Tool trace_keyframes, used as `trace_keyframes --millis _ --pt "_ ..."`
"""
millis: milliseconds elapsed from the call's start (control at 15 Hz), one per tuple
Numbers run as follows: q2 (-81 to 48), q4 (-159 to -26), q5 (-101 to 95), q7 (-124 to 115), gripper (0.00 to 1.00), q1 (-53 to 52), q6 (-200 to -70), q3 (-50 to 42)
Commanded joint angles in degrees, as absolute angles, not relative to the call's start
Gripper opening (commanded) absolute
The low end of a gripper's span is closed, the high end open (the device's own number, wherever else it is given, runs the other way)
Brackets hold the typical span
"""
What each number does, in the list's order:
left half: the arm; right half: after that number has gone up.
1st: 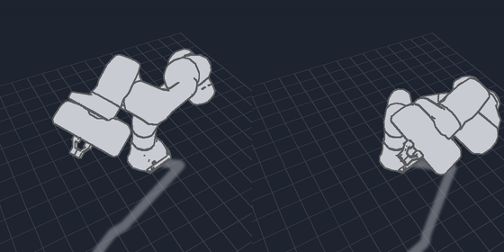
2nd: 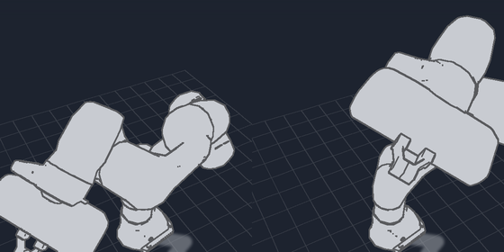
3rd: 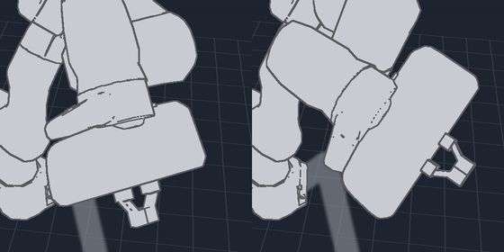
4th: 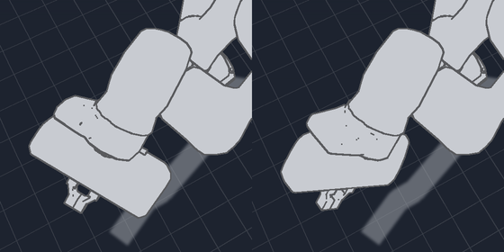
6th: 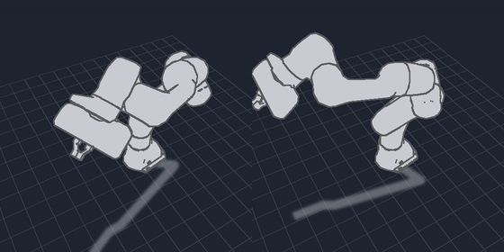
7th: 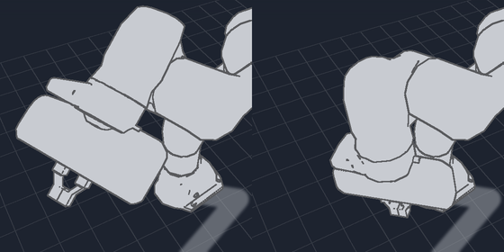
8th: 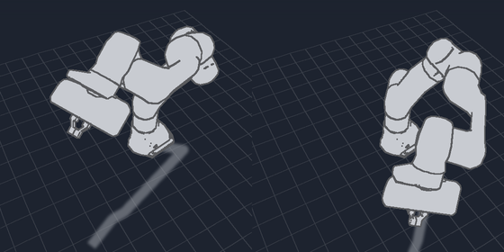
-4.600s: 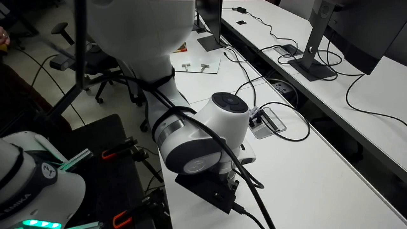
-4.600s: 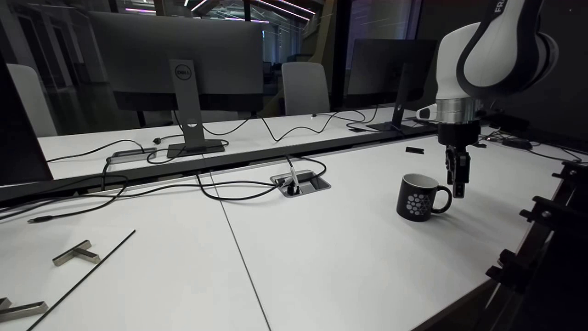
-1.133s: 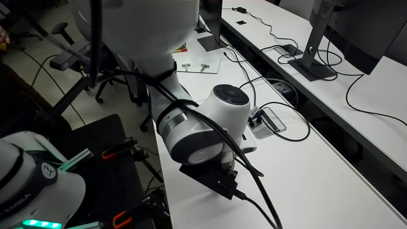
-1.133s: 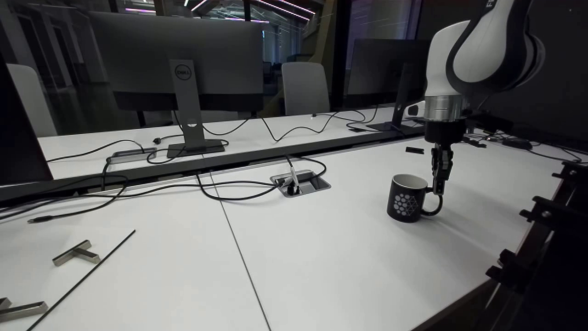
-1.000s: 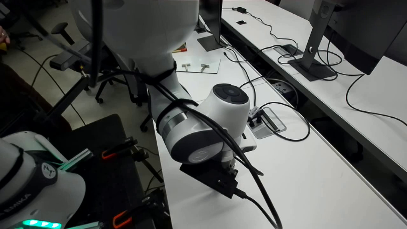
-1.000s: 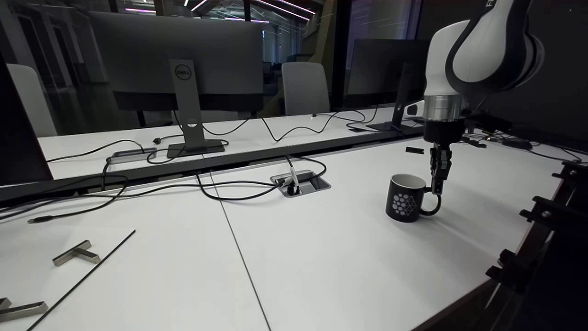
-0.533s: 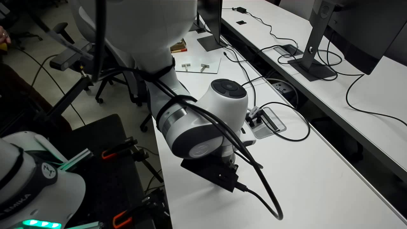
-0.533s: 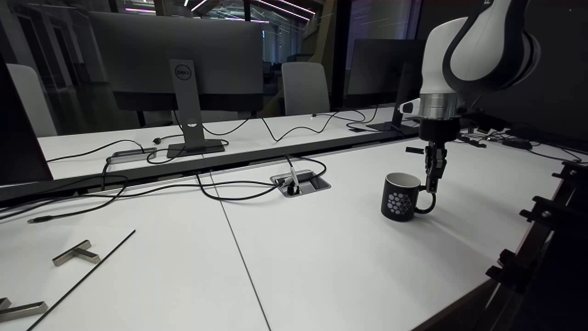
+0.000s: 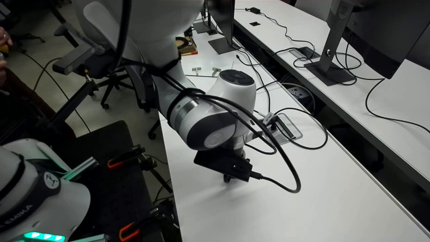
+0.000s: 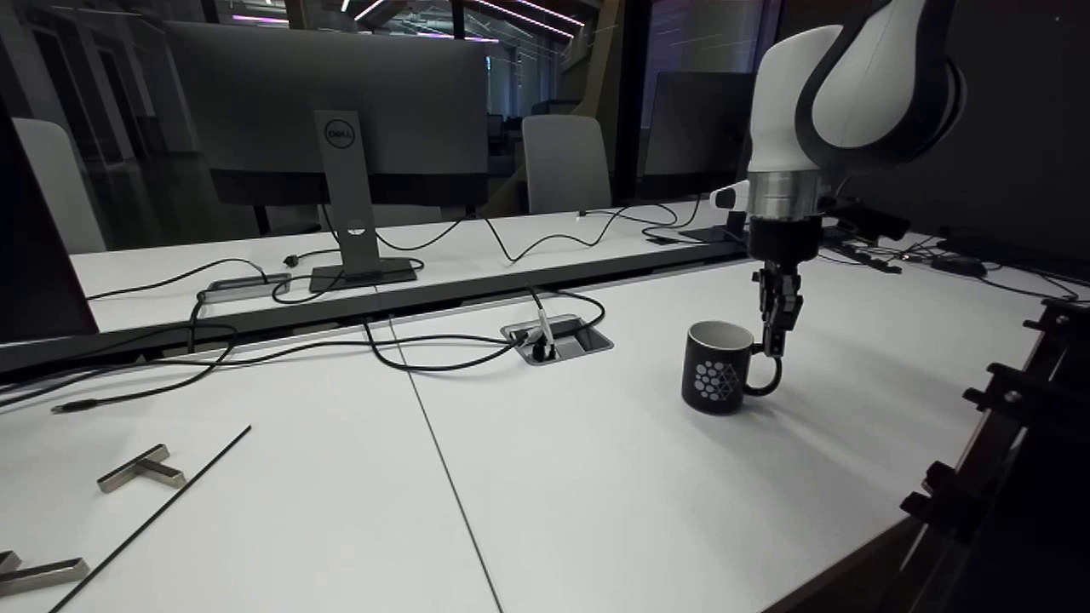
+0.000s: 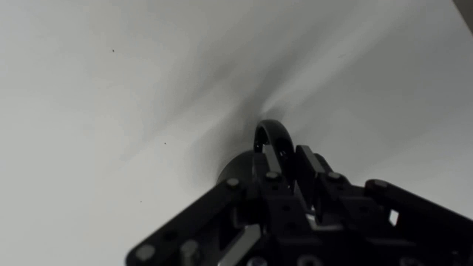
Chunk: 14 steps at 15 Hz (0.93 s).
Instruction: Move the cup to the left
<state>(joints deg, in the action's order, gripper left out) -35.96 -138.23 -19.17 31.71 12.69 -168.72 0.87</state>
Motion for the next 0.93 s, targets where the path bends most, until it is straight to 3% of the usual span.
trace_keyframes --millis 0,867 --pt "-34.4 -137.1 -20.9 31.9 0.04 10.1 -166.4 0.4" --pt "-35.1 -130.5 -20.3 34.6 0.04 7.0 -159.3 4.5"
